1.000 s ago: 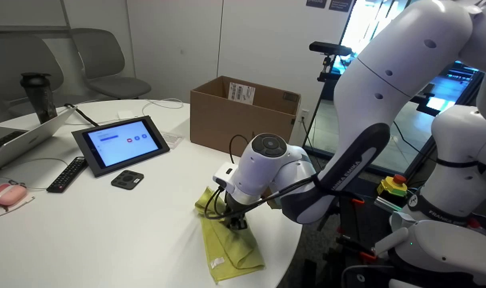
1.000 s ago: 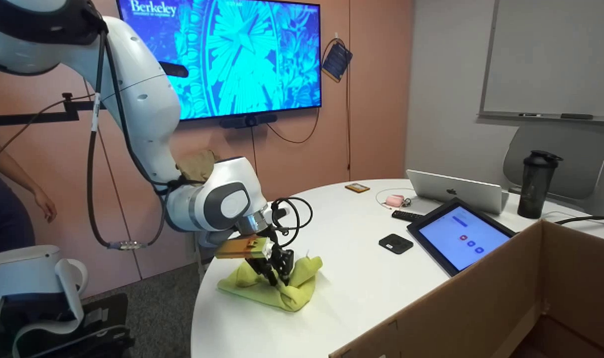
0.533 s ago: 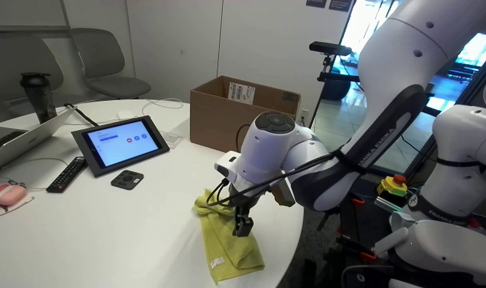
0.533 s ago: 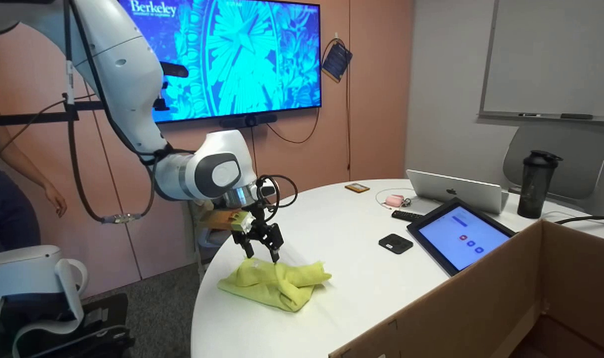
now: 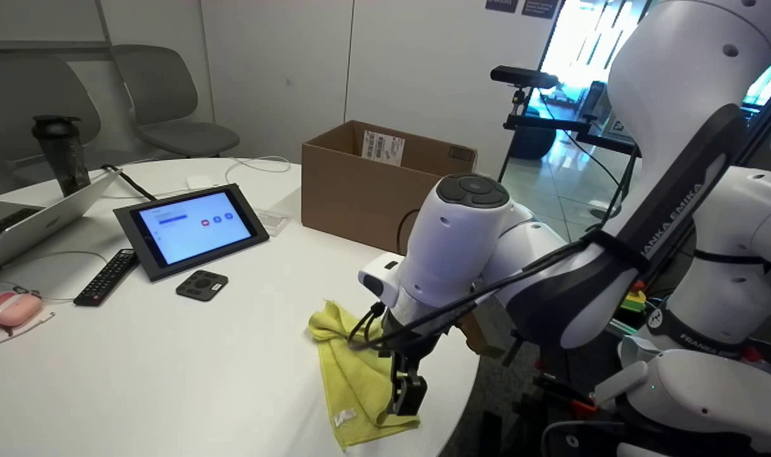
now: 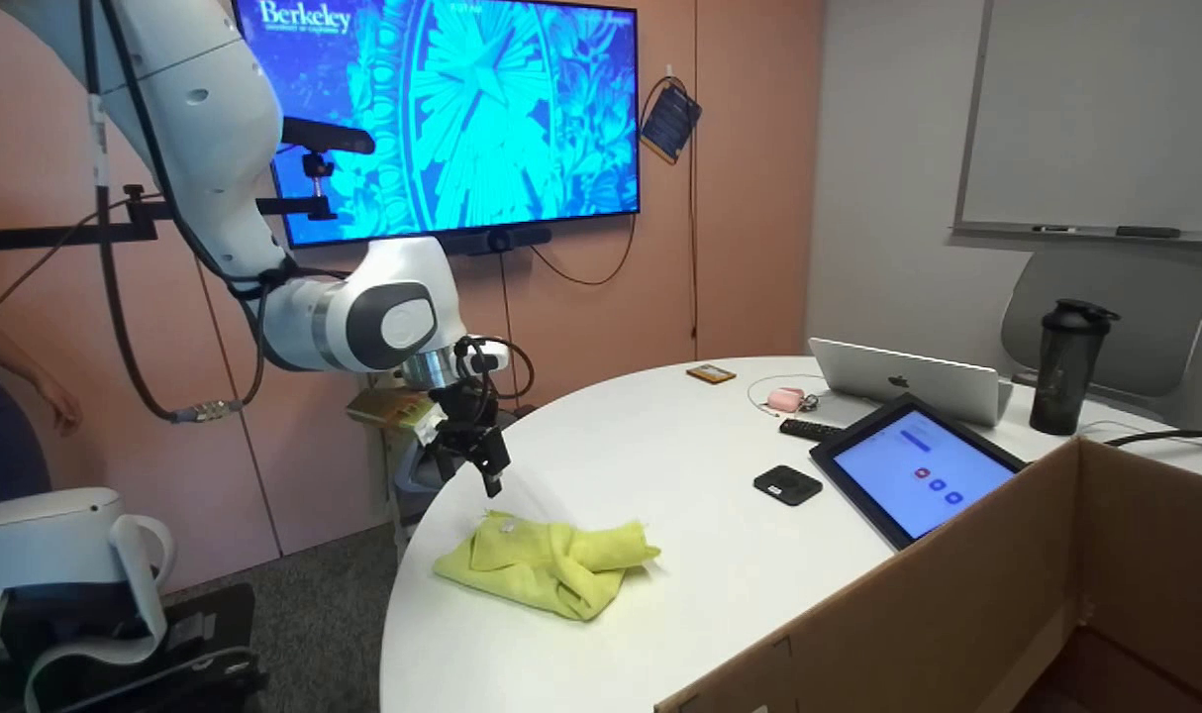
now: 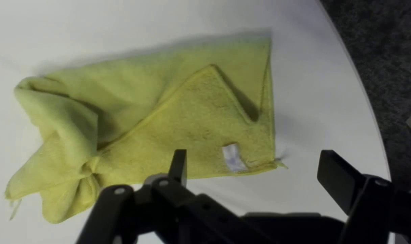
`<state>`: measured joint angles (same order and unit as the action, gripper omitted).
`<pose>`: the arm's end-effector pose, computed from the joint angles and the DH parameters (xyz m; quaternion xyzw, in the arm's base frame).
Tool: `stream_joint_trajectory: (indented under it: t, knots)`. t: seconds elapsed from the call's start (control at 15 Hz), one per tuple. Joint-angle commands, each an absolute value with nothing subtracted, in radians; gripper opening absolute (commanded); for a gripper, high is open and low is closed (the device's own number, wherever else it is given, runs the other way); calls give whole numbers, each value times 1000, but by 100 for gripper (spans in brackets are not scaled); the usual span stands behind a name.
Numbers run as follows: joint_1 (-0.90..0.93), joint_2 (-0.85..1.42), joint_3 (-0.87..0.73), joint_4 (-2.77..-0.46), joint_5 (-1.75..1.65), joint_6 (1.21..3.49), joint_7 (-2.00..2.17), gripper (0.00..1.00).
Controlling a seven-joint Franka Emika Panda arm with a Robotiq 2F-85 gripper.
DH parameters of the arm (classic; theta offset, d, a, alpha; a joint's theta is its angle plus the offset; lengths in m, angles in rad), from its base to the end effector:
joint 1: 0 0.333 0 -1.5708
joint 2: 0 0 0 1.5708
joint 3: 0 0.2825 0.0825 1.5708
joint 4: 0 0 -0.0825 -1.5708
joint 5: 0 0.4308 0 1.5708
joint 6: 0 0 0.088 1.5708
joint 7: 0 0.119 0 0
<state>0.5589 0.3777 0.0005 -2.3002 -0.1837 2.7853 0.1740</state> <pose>0.4596 0.2966 0.1076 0.9598 0.2730 0.0630 0.0149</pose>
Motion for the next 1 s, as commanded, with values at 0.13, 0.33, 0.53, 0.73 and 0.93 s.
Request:
stream_joint_trajectory:
  t: [0.13, 0.33, 0.53, 0.73, 0.93]
  knots:
    - [665, 365, -56, -2399, -368, 2851, 457, 100]
    - [797, 385, -190, -2411, -547, 2878, 664, 100]
    - [899, 412, -291, -2398, -690, 2883, 828, 100]
    - [987, 447, -360, -2376, -796, 2880, 985, 100]
    - [1010, 460, -348, -2379, -799, 2880, 1024, 100]
